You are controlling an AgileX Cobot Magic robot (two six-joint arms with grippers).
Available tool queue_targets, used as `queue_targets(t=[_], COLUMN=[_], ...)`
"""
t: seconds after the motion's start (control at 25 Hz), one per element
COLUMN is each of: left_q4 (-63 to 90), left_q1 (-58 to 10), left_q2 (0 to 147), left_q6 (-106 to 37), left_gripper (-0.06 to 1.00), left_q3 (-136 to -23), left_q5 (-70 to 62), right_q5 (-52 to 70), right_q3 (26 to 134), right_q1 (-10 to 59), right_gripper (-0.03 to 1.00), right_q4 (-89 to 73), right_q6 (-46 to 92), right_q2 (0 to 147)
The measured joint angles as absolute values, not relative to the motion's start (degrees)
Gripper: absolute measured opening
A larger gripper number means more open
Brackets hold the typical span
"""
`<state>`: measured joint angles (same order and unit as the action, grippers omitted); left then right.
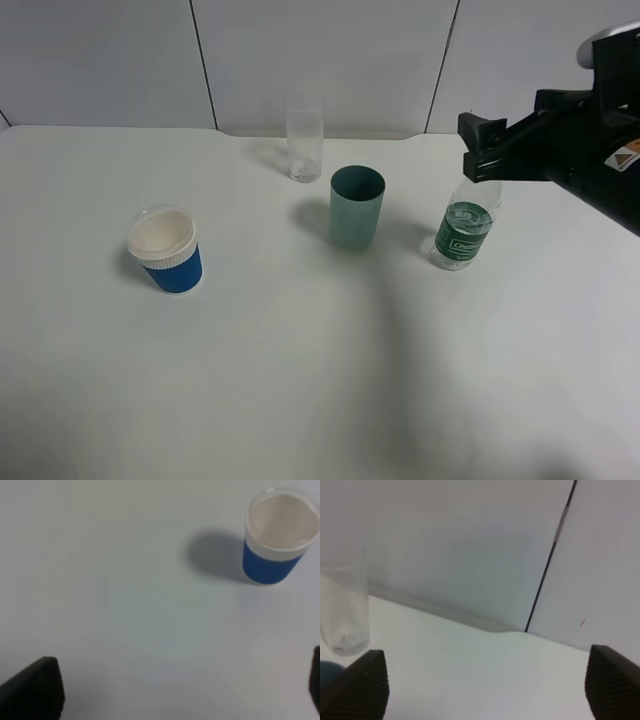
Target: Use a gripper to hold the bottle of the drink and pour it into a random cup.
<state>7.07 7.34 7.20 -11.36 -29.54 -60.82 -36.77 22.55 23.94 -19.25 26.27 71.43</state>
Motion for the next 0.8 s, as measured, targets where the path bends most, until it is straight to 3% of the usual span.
queue_targets(t=[0.36,0.8], left_q4=[7.07,7.07], left_q1=[7.34,7.34], left_q2=[7.2,7.2], left_q6=[-11.36,-11.36], left_gripper=[0.99,0.99], left_q3=[-29.54,-29.54], left_q5=[-60.82,-60.82], right_q5=[-28.75,-13.86], right_q3=[22.55,23.01], right_q1=[15.65,-3.09], right_gripper=[0.78,0.78], right_q4=[-17.74,-5.83], right_q6=[26.92,15.43], right_q2=[59.65,42.98])
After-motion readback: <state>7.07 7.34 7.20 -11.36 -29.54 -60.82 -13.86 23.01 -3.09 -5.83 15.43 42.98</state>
